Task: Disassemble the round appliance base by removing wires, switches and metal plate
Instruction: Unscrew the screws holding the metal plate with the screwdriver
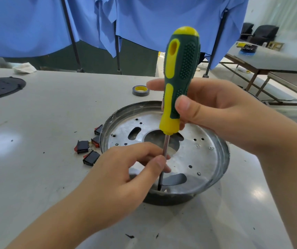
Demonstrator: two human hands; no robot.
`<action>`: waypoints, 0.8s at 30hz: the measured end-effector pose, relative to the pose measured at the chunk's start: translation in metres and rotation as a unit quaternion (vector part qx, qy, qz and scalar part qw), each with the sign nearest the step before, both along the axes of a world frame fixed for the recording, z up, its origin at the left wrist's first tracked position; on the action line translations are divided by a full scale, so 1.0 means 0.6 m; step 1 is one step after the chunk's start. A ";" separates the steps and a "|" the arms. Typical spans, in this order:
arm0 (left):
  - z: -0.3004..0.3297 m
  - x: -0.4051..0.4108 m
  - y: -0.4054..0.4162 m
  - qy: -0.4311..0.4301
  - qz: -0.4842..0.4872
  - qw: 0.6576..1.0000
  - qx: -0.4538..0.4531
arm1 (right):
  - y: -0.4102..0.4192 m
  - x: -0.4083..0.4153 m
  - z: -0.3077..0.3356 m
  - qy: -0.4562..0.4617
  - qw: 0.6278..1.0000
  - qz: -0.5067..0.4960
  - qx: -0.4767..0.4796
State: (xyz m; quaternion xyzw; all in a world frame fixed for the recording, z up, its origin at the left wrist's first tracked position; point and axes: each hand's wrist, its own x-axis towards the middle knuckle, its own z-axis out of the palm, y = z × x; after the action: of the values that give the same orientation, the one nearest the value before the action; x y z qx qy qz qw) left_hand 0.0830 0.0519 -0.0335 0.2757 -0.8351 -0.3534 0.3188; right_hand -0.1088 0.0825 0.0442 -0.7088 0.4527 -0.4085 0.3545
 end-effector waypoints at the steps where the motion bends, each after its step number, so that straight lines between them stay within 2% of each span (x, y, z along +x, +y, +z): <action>1: 0.001 0.000 0.000 0.004 -0.006 1.000 0.006 | -0.001 0.001 0.000 0.002 1.000 -0.006 -0.009; 5: -0.001 -0.004 0.001 0.015 -0.004 1.000 -0.027 | -0.001 0.002 0.000 -0.011 1.000 -0.002 -0.017; 11: -0.005 -0.006 0.000 0.053 0.017 0.998 -0.035 | 0.003 0.005 0.000 -0.063 0.997 0.044 0.030; 16: -0.010 -0.009 0.002 0.065 0.033 0.996 -0.048 | 0.000 0.020 -0.001 -0.025 0.999 -0.022 -0.001; 19: -0.012 -0.011 0.002 0.071 0.041 0.995 -0.059 | -0.001 0.021 -0.001 -0.051 0.998 -0.034 -0.020; 22: -0.013 -0.010 0.003 0.054 0.046 0.995 -0.072 | 0.003 0.020 0.002 -0.083 0.997 0.002 -0.008; 24: -0.013 -0.010 0.003 0.036 0.043 0.995 -0.080 | 0.005 0.020 0.003 -0.073 0.997 0.026 0.000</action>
State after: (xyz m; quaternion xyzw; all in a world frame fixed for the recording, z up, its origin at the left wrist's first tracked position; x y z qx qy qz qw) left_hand 0.0769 0.0537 -0.0411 0.2726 -0.8361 -0.2808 0.3845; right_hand -0.0966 0.0853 0.0460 -0.6885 0.4069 -0.4503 0.3971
